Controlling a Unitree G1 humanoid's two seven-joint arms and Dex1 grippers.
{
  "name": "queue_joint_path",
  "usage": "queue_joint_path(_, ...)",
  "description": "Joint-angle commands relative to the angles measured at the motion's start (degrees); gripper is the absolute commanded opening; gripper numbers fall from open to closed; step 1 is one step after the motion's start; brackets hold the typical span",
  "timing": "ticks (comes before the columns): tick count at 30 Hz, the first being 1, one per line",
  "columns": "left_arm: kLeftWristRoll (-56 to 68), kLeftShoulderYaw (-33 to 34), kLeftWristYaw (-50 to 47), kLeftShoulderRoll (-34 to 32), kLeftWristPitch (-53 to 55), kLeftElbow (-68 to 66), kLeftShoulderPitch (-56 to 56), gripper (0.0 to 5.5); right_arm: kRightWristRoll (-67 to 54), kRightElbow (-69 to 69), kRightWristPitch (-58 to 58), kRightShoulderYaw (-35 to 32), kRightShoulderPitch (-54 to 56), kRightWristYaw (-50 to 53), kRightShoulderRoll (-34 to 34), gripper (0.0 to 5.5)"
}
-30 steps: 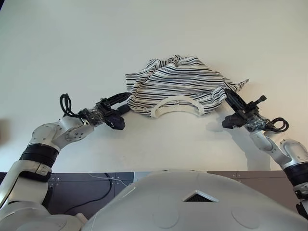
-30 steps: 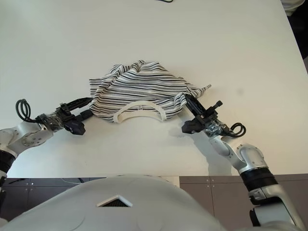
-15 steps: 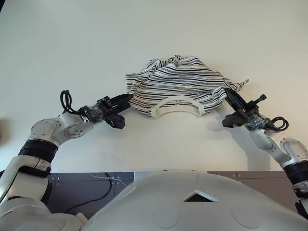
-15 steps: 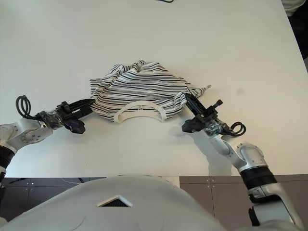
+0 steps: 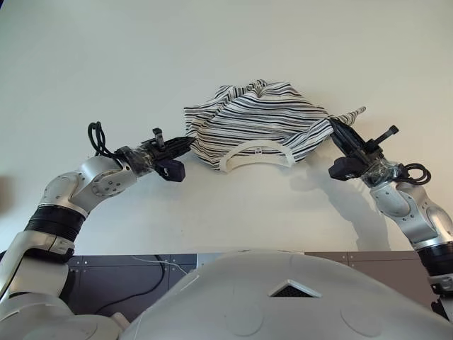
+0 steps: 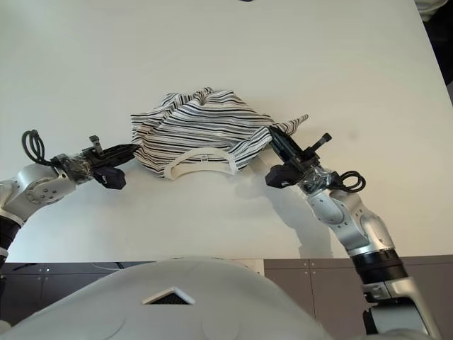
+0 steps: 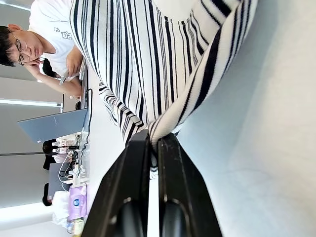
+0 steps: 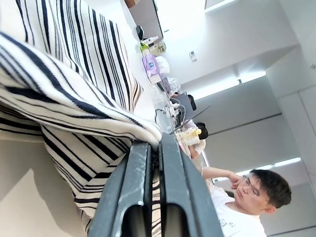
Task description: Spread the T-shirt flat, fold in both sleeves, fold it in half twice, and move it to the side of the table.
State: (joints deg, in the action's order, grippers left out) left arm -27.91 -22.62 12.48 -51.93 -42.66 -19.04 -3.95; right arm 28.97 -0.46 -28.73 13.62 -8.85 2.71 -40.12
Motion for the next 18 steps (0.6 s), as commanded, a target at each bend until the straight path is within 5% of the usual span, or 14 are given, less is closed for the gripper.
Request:
queue_joint_path(1, 17.0, 7.4, 4.0, 7.7, 12.5, 4.9, -1.7, 0.13, -12.1, -0.7, 8.1, -3.3, 8.5, -8.3, 4.7, 0.10)
queue_joint_path(5, 27.8, 15.3, 2.2, 17.5, 26.2, 2.0, -14.0, 0.13, -22.1, 7.4, 17.6, -6.7, 25.8, -11.4, 13.6, 0.10)
queue_joint_path(9, 25.3, 18.0, -5.6, 25.0, 32.8, -19.5, -37.7, 0.13, -24.8, 34.2, 19.0, -10.7, 53.2, -5.6, 22.6, 0.10)
queue_joint_path(13, 24.6, 19.4, -10.2, 29.6, 30.7, -33.6, -56.1, 0.13, -24.6, 51.7, 14.1, -13.9, 72.0, 2.2, 26.0, 0.10)
queue_joint_path(18, 21.7, 20.1, -14.5, 28.6, 26.4, -40.1, -66.7, 0.13, -19.8, 60.6, 6.5, -12.8, 82.4, 11.4, 26.0, 0.10)
